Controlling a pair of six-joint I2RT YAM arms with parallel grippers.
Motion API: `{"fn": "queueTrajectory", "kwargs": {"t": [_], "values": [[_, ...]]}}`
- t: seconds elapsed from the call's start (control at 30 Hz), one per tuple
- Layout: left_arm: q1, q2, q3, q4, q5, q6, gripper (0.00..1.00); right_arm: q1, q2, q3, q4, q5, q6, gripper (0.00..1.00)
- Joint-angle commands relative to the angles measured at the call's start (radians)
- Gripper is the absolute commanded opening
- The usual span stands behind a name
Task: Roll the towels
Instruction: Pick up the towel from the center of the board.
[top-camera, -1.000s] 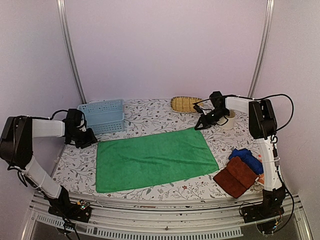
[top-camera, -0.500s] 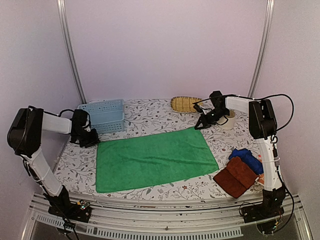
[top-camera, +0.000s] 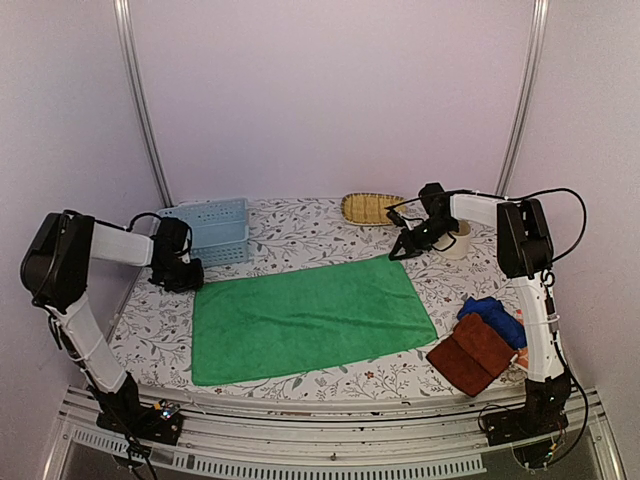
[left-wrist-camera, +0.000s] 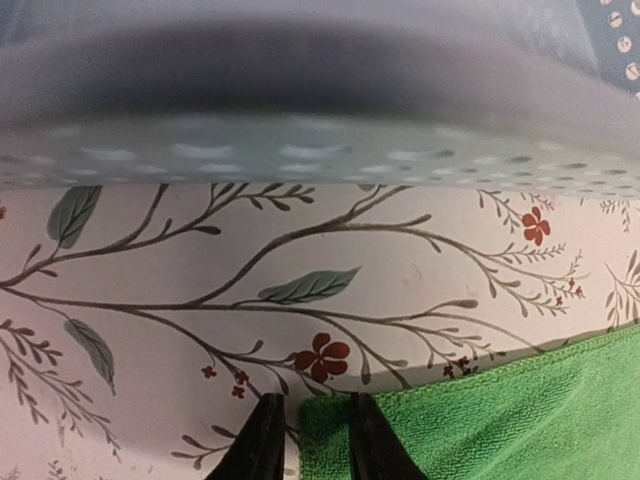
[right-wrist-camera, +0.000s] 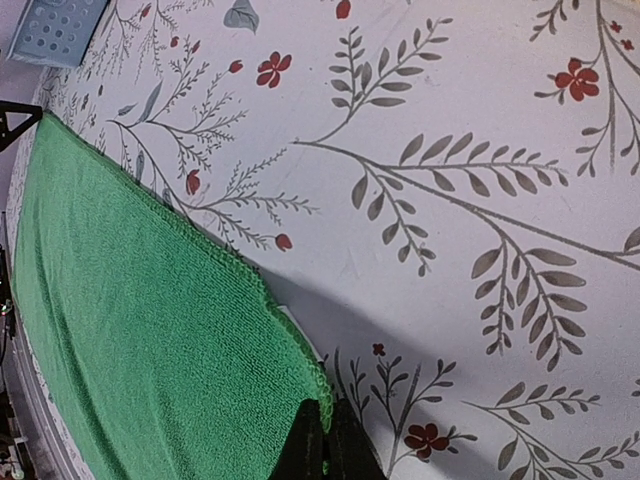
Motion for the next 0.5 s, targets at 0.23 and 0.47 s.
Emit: {"fn": "queueTrajectory", "kwargs": {"t": [0.23, 0.47], "values": [[-0.039, -0.007, 0.011, -0.092, -0.032, 0.01, 0.29, -0.003, 0.017, 0.021, 0.001, -0.013, -0.011, 0.04], [-0.041, 0.023, 0.008, -0.11, -0.04, 0.021, 0.18, -0.003, 0.017, 0.022, 0.001, -0.007, -0.01, 0.04]]}}
